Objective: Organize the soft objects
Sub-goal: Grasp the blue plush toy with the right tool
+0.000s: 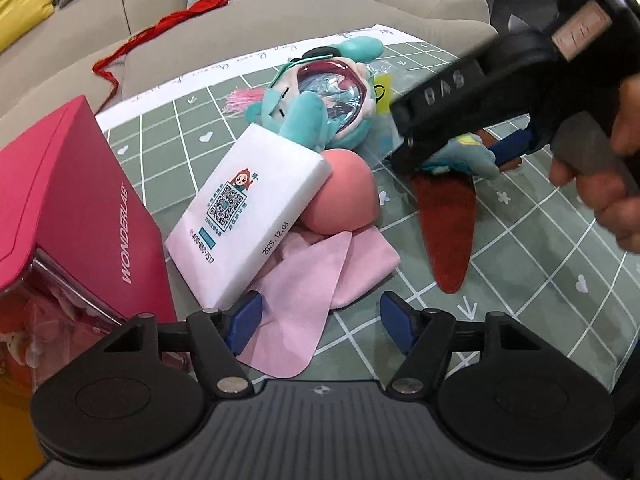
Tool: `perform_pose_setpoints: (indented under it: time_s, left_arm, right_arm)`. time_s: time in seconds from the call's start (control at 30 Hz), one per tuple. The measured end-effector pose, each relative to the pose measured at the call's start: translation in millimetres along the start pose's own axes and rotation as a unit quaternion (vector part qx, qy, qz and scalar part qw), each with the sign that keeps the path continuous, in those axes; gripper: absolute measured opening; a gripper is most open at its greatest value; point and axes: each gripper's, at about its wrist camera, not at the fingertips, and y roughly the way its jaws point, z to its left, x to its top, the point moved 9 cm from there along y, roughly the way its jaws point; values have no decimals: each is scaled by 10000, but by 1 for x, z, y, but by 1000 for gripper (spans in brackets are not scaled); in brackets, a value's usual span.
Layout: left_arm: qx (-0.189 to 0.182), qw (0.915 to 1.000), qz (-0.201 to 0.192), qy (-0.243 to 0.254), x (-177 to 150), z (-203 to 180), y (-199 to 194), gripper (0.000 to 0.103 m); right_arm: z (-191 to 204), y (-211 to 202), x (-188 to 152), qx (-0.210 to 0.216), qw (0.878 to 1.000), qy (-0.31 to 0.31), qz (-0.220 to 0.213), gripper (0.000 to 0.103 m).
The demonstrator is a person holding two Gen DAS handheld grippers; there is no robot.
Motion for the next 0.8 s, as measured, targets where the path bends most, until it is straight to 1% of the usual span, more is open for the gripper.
perform_pose_setpoints:
  time_s: [0.03, 0.07, 0.1, 0.13, 0.2, 0.23, 0.3, 0.37, 0.47, 0.57, 0.8]
  left_arm:
    - [1, 10000, -20, -34, 0, 1, 0, 70]
    - [18, 10000, -33, -82, 0, 3, -1, 63]
    - [42, 9999, -34, -115, 1, 4, -2, 54]
    - [45, 9999, -41, -122, 1, 4, -3, 49]
    - [31, 9999, -49, -107, 1, 5, -4, 28]
    - [4, 9999, -43, -114, 1, 5, -5, 25]
    - [-18, 10000, -3, -82, -2, 4, -6, 16]
    - [-59, 10000, -25, -4, -5, 3, -8, 11]
    - [-155, 9999, 21, -38, -10, 2, -12, 0]
    - [-313, 9994, 68, -123, -17, 0, -18, 0]
    - [-382, 9991, -46, -149, -21, 0, -29, 0]
  right_arm:
    - [2, 0, -1, -58, 9999, -105, -16, 87]
    - [4, 1, -3, -107, 9997, -201, -38, 85]
    - [5, 0, -4, -171, 9994, -286, -61, 78]
    - [5, -1, -5, -221, 9991, -344, -104, 74]
    - [5, -5, -6, -175, 9991, -334, -188, 65]
    - [4, -7, -6, -130, 9994, -252, -196, 62]
    - [0, -10, -8, -171, 9994, -245, -196, 55]
    - [-1, -11, -9, -228, 9992, -272, -192, 53]
    - [-6, -13, -11, -212, 9995, -192, -131, 50]
    - [-11, -16, -17, -134, 9999, -38, 39, 50]
    - [-11, -27, -30, -108, 9998, 67, 121, 50]
